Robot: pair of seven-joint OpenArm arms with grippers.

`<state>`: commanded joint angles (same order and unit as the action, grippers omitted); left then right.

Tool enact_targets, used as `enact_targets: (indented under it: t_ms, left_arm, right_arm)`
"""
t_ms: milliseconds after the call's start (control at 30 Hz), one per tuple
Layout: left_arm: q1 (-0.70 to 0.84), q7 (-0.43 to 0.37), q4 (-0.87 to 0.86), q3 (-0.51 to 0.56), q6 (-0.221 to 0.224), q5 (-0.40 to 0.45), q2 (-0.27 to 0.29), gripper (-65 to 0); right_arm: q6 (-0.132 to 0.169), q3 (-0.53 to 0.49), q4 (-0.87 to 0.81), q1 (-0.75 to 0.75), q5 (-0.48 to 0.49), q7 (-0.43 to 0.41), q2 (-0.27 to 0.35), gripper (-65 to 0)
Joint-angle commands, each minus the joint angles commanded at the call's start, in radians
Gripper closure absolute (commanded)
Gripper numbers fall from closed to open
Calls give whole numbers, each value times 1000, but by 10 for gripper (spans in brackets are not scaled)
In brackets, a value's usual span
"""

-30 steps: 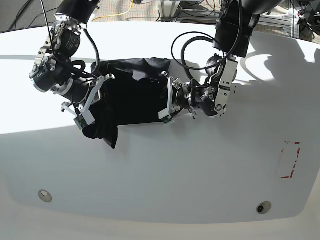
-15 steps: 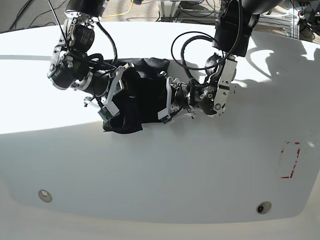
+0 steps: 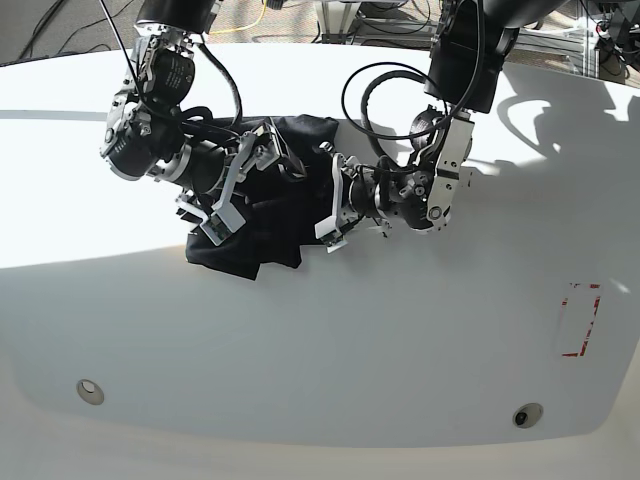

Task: Layout the t-shirt on the table in an organized manner, then fold the t-shirt properly
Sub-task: 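Release the bundle with the left gripper and raise it away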

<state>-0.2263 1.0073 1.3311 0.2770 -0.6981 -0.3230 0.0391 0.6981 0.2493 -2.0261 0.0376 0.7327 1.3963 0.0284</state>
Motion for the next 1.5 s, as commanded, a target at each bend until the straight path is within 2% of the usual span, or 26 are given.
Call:
enact_targets:
  t_ms: [233,367,500,600,767,900,1033,1133,1233,1500]
  left_arm:
    - [2,75,149,-120,0,-2,-2,-82]
    - [0,121,232,-155,0,-2,-2,-82]
    - [0,149,310,-206,0,-2,-2,-82]
    - [-2,150,376,-279,0,5,-18,-82]
    - [-44,147,410,-496,0,2,-81,-82]
    - [-57,124,408,-638,0,3,-126,-82]
    - [-51,110,410,-692,0,2,-184,-82]
    - [-20,109,413,-695,0,2,-218,-82]
    - [11,109,414,-695,0,0,-236,-82]
    - [80,107,414,-698,0,0,-238,-82]
  right_arm:
    - [0,0,0,-2,0,0,17,-650]
    - [0,0,0,3,0,0,43,-650]
    - [0,2,0,3,0,0,44,-650]
    - [0,2,0,0,-2,0,48,-650]
    - [0,3,2,-3,-8,0,77,-650]
    - [0,0,3,-6,-14,-68,80,-650]
    - [0,-6,3,-60,-92,-82,74,-650]
    - [0,-51,3,-84,-175,-116,72,-650]
    - [0,-141,2,-91,-258,-185,77,-650]
    - [0,-431,2,-86,-502,-326,109,-650]
